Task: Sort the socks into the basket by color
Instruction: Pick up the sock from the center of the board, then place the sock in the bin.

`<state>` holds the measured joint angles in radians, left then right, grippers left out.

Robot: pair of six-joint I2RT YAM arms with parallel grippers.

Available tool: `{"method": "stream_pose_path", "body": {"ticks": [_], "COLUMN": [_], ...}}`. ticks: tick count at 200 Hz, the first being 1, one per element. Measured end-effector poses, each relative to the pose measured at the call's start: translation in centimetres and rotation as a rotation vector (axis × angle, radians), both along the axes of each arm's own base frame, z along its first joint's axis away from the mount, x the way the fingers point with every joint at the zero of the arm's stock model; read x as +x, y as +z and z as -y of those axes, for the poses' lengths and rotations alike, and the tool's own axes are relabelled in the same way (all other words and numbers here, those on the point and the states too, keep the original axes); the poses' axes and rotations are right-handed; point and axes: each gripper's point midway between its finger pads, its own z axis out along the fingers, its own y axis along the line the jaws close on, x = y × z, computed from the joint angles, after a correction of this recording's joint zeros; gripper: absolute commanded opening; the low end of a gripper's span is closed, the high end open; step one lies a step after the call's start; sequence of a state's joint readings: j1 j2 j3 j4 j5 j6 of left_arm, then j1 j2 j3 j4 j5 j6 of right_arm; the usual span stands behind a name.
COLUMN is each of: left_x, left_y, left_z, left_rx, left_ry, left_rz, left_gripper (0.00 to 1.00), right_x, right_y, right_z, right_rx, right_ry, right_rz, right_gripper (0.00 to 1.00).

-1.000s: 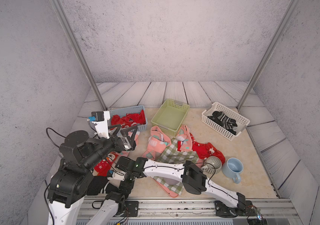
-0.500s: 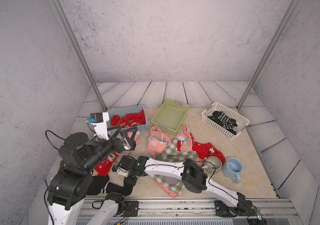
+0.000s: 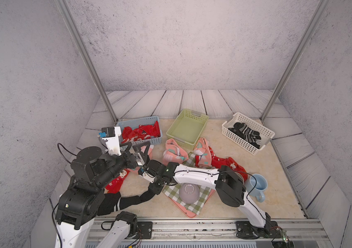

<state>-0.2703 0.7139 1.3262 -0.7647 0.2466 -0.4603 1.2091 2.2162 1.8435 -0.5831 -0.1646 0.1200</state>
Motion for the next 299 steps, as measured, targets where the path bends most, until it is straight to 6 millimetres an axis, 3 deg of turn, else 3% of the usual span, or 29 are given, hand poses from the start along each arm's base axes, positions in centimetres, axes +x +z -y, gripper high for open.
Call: {"method": "stream_pose_path", "body": {"ticks": [28,69,119,176,201,244,272,299], "left_x": [0.0,0.2,0.9,1.6,1.6,2.7,3.3,3.5], "left_y": [-1.4,-2.7,-3.5,-7.2,-7.9,-10.1,-12.7,-13.9], "left_z": [-1.0,-2.1,-2.9,-4.1,-4.4,-4.3,-3.8,-3.3], "left_rx": [0.024,0.05,0.068,0.103,0.119,0.177,0.211,0.225], "left_ry": [0.054,0.12,0.176,0.254,0.266,0.264,0.239,0.21], "left_rz": [-0.035,-0.059,-0.086,-0.165,-0.177,-0.242,-0.306,-0.336], "left_gripper": [1.0,1.0,1.0,1.0,1.0,1.0,0.97,0.96], "right_x": [-0.2,1.4,1.9,3.5,5.9,11.4,15.6,20.4], "right_y": [4.4,9.5,11.6,13.8,16.7,25.0,29.4,31.4], "right_z": [0.9,2.9,4.5,5.8,7.7,11.6,15.9,21.0], "right_rx": [0.105,0.212,0.241,0.274,0.322,0.46,0.515,0.519], "right_ry": [-0.022,-0.08,-0.105,-0.141,-0.196,-0.324,-0.448,-0.604], "right_rz": [0.005,0.032,0.056,0.075,0.1,0.209,0.31,0.396], "right_gripper": [0.0,0.0,0.0,0.0,0.0,0.0,0.0,0.0]}}
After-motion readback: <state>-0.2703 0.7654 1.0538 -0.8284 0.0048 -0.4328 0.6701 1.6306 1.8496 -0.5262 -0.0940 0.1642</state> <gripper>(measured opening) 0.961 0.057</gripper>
